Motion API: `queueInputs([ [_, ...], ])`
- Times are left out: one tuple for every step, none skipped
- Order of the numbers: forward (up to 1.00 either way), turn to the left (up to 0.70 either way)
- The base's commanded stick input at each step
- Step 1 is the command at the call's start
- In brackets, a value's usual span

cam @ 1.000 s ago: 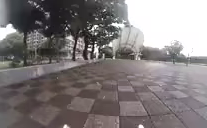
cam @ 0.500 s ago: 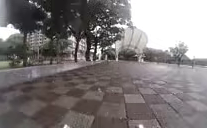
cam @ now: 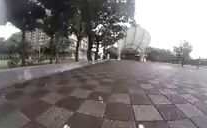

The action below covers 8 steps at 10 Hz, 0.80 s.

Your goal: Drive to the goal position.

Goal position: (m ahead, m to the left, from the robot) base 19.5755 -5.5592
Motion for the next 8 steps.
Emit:
queueInputs([
  [0.85,0.01],
  [0.85,0.01],
  [0.85,0.01],
  [0.85,0.01],
  [0.85,0.01],
  [0.85,0.01],
  [0.85,0.01],
  [0.85,0.01],
])
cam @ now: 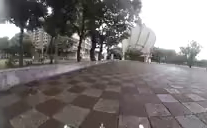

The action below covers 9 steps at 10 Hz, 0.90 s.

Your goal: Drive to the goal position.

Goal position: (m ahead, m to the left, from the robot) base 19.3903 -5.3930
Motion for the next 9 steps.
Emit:
queueInputs([
  [0.85,-0.02],
  [0.85,-0.09],
  [0.85,-0.33],
  [0.85,-0.33],
  [0.85,-0.33],
  [0.85,-0.33],
  [0.85,-0.33],
  [0.85,-0.33],
  [0.85,-0.33],
])
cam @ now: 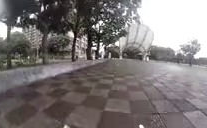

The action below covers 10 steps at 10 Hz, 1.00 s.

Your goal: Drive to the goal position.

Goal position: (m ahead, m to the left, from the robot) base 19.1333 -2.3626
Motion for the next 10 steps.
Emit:
queueInputs([
  [0.85,-0.33],
  [0.85,-0.33],
  [0.85,-0.33],
  [0.85,-0.33],
  [0.85,-0.33],
  [0.85,-0.33],
  [0.85,-0.33],
  [0.85,-0.33],
  [0.85,-0.28],
  [0.85,-0.19],
])
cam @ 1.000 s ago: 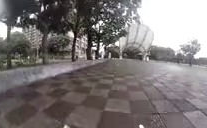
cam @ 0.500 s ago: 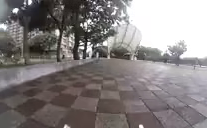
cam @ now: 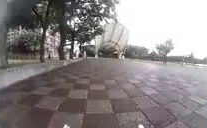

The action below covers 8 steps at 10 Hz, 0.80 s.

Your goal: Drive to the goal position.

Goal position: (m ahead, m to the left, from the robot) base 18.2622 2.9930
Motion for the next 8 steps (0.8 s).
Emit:
queueInputs([
  [0.85,-0.13],
  [0.85,-0.07],
  [0.85,0.0],
  [0.85,0.01],
  [0.85,0.01],
  [0.85,0.01],
  [0.85,0.01],
  [0.85,0.01],
])
